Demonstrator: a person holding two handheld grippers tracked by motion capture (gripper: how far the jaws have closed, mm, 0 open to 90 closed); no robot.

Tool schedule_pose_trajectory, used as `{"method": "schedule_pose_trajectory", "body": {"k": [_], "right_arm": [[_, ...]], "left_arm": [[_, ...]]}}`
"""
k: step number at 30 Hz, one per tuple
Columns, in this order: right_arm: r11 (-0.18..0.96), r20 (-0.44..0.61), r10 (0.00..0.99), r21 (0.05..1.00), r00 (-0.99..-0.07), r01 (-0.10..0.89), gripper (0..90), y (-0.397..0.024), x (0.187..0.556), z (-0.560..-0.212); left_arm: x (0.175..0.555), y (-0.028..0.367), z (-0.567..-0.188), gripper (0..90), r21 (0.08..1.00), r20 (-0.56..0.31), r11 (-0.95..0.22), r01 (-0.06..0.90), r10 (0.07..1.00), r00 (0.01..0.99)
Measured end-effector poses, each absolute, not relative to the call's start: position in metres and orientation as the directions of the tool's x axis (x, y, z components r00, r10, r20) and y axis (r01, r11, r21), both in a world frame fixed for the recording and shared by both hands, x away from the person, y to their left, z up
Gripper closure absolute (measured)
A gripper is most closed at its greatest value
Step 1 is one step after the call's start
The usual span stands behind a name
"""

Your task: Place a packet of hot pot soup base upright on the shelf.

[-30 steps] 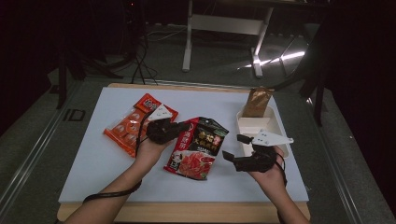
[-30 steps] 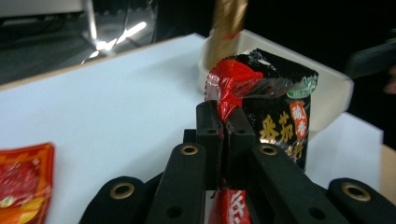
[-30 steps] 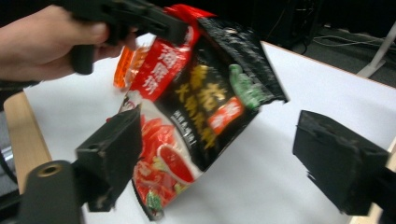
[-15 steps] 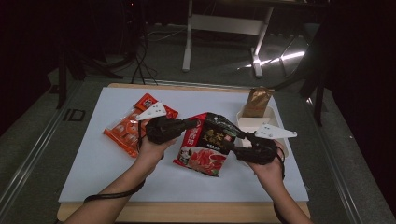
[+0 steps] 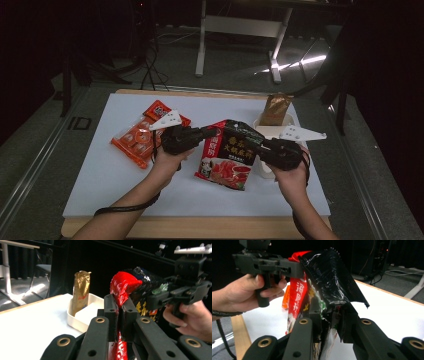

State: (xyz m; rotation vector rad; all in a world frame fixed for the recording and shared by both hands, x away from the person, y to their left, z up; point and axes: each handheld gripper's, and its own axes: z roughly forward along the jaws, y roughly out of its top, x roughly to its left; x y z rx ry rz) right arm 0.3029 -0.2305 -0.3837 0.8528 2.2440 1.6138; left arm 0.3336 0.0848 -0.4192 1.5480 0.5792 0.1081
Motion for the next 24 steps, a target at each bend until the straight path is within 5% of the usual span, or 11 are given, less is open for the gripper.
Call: {"method": "schedule_pose_trajectory", "body": {"k": [5,10,12,18,24], "right_arm": [[0.220,0.126,0.583,0.926,-0.802,0.306,77.1,-0.234,0.301,-0.377],[0.210,0.118,0.585,0.934,-0.803,0.290,77.1,-0.238,0.301,-0.369],[0.211,0.115,0.588,0.934,-0.801,0.289,77.1,-0.239,0.301,-0.368],[0.184,0.114,0.599,0.944,-0.793,0.274,77.1,-0.250,0.303,-0.357],[0.176,0.096,0.610,0.951,-0.787,0.253,77.0,-0.258,0.308,-0.339]], "left_arm": [[0.333,0.086,-0.417,79.0,0.952,-0.294,0.035,0.305,0.392,0.872],[0.331,0.085,-0.409,54.5,0.956,-0.278,0.026,0.292,0.390,0.878],[0.330,0.086,-0.407,51.8,0.956,-0.273,0.016,0.291,0.399,0.875],[0.326,0.091,-0.407,14.5,0.951,-0.290,0.025,0.308,0.415,0.862],[0.322,0.097,-0.411,2.6,0.951,-0.289,0.016,0.310,0.412,0.864]]}}
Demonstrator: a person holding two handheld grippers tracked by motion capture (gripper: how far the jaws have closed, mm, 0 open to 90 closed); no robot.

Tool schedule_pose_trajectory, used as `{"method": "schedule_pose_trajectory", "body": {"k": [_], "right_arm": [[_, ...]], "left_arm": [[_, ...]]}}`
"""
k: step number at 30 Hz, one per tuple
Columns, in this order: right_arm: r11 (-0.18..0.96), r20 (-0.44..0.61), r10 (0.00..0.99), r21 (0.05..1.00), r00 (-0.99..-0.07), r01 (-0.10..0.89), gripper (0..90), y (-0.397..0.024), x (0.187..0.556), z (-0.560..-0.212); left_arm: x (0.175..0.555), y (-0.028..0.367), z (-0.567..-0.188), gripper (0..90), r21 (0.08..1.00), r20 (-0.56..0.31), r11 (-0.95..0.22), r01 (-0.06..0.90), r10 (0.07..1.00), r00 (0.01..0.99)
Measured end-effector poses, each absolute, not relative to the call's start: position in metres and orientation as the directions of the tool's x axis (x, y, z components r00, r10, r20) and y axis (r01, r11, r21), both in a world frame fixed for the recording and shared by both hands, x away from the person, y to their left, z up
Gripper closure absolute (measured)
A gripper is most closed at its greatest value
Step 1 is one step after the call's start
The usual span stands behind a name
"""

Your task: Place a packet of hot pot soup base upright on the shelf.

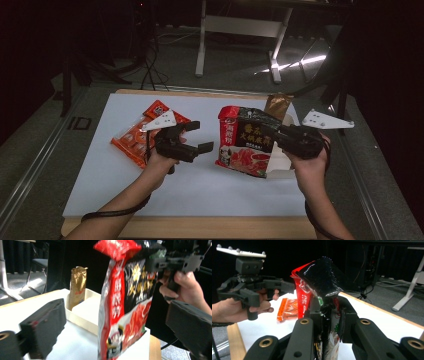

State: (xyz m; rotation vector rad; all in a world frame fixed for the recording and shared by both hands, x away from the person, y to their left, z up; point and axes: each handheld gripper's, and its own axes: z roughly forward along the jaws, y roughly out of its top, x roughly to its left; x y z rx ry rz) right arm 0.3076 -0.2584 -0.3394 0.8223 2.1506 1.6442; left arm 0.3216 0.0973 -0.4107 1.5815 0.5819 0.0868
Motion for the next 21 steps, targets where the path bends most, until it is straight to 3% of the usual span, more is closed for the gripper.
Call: {"method": "schedule_pose_trajectory", "body": {"k": [12,21], "right_arm": [[0.158,0.092,0.629,0.957,-0.772,0.244,77.0,-0.274,0.322,-0.319],[0.135,0.083,0.658,0.965,-0.749,0.226,76.7,-0.294,0.339,-0.305]], "left_arm": [[0.313,0.114,-0.420,1.4,0.945,-0.281,-0.028,0.327,0.447,0.849],[0.298,0.128,-0.442,1.5,0.961,-0.198,-0.078,0.266,0.481,0.854]]}}
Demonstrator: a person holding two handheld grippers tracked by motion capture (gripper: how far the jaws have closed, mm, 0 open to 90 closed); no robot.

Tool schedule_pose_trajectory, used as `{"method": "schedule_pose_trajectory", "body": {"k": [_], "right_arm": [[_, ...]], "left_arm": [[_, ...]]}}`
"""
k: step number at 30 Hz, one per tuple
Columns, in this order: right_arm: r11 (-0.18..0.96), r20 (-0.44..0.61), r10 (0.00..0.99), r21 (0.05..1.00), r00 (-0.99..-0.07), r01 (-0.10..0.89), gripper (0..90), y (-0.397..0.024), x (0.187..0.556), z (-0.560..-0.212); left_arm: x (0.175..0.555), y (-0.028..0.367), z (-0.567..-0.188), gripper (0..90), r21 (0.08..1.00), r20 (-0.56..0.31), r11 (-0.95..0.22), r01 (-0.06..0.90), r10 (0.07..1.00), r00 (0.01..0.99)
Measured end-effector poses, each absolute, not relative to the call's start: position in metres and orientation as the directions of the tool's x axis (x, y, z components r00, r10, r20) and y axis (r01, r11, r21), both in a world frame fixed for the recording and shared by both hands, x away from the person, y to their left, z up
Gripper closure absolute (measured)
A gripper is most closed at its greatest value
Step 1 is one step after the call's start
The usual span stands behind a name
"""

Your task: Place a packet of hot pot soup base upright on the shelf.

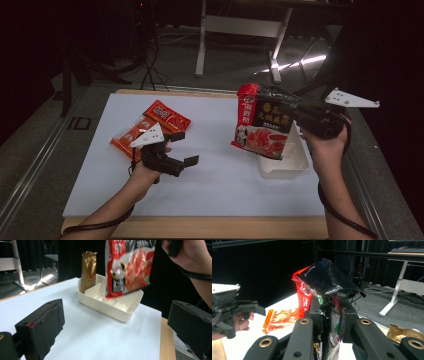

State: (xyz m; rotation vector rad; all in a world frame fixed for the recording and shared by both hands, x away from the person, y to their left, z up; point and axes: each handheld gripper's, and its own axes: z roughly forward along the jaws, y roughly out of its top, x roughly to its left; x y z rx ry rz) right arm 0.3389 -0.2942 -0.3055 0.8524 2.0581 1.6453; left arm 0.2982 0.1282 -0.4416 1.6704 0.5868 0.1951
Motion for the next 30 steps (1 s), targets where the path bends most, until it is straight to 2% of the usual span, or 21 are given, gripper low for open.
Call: {"method": "schedule_pose_trajectory", "body": {"k": [16,22,30], "right_arm": [[0.095,0.079,0.717,0.973,-0.692,0.210,76.4,-0.333,0.370,-0.299],[0.083,0.083,0.739,0.974,-0.669,0.212,76.4,-0.345,0.379,-0.305],[0.073,0.109,0.764,0.965,-0.636,0.254,76.4,-0.361,0.396,-0.321]], "left_arm": [[0.274,0.152,-0.473,1.5,0.951,-0.194,-0.110,0.289,0.514,0.836],[0.265,0.158,-0.485,1.5,0.948,-0.181,-0.134,0.289,0.522,0.833],[0.255,0.167,-0.499,1.5,0.940,-0.209,-0.118,0.320,0.542,0.814]]}}
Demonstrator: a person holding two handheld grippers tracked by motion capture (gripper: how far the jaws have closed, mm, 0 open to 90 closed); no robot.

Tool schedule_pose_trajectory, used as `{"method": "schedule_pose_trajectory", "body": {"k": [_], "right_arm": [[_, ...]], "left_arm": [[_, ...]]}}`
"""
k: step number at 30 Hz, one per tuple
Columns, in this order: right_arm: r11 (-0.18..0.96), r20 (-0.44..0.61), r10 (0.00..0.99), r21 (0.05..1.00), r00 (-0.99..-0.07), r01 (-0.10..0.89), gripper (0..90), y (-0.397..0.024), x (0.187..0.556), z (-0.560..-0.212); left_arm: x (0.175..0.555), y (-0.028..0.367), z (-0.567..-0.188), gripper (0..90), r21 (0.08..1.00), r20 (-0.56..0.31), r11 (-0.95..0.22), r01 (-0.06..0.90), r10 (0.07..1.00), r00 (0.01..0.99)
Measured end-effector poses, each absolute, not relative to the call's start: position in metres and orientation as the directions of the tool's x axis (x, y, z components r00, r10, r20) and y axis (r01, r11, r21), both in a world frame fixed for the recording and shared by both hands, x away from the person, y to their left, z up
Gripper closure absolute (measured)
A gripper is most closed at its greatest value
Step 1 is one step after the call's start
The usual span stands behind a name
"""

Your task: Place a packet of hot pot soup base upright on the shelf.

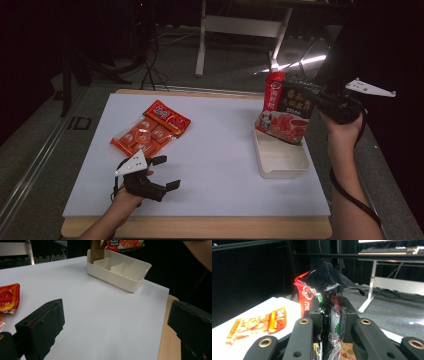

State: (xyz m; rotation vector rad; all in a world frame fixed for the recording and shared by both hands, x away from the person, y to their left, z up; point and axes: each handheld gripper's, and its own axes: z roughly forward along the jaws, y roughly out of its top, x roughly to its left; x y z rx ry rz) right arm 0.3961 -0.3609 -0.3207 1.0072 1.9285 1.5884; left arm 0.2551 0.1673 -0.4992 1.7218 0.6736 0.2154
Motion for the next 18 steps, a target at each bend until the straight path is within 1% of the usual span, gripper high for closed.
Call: {"method": "schedule_pose_trajectory", "body": {"k": [7,18], "right_arm": [[0.061,0.137,0.778,0.955,-0.613,0.290,76.3,-0.367,0.412,-0.340],[0.092,0.128,0.780,0.945,-0.612,0.315,76.0,-0.365,0.435,-0.365]], "left_arm": [[0.256,0.169,-0.503,1.5,0.940,-0.217,-0.106,0.324,0.547,0.808],[0.257,0.170,-0.506,1.5,0.937,-0.236,-0.089,0.337,0.548,0.802]]}}
